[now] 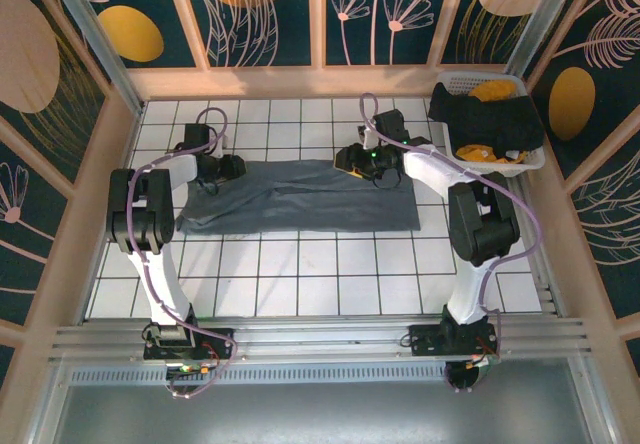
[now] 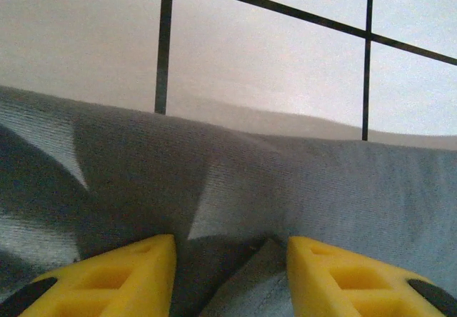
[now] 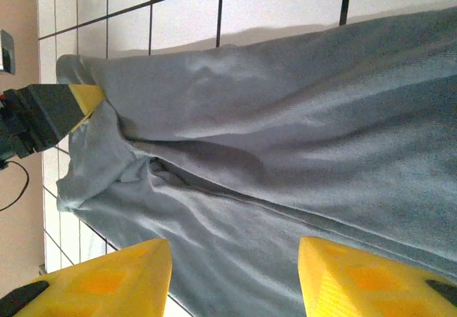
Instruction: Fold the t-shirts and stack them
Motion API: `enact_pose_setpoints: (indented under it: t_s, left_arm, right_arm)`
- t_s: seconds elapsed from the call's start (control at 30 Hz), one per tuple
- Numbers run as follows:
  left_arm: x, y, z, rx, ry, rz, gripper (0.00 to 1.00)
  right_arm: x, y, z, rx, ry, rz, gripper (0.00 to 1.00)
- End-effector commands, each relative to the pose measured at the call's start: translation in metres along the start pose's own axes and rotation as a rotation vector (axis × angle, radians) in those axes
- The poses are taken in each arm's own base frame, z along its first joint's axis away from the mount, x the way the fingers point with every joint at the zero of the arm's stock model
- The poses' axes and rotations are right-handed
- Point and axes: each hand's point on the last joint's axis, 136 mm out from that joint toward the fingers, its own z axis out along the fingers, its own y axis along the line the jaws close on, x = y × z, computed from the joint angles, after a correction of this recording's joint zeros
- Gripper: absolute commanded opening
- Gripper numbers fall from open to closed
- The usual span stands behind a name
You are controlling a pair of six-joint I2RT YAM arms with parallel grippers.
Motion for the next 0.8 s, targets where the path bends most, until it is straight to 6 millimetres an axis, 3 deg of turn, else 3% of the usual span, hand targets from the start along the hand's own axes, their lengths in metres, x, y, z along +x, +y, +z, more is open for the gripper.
enact_pose_setpoints:
  t_s: [0.0, 0.13, 0.4, 0.6, 0.77]
  left_arm:
    - [-0.003, -0.015, -0.014, 0.029, -0.023, 0.012, 0.44]
    - [0.0, -0.016, -0.019, 0.028, -0.02, 0.008, 0.45]
    - [0.019, -0.005, -0.006, 0.0, 0.043, 0.004, 0.38]
    - [0.012, 0.0, -0.008, -0.038, 0.013, 0.012, 0.47]
    - [0.017, -0.005, -0.002, -0.021, 0.033, 0.02, 0.48]
  right_arm:
    - [-0.006, 0.005, 0.001, -0.015, 0.002, -0.013, 0.51]
    - [-0.006, 0.004, 0.003, -0.014, 0.008, -0.014, 0.51]
    - [-0.007, 0.003, 0.004, -0.011, 0.012, -0.012, 0.5]
    - [-0.006, 0.005, 0.002, -0.016, 0.012, -0.015, 0.5]
    - [-0.006, 0.005, 0.003, -0.019, 0.013, -0.012, 0.5]
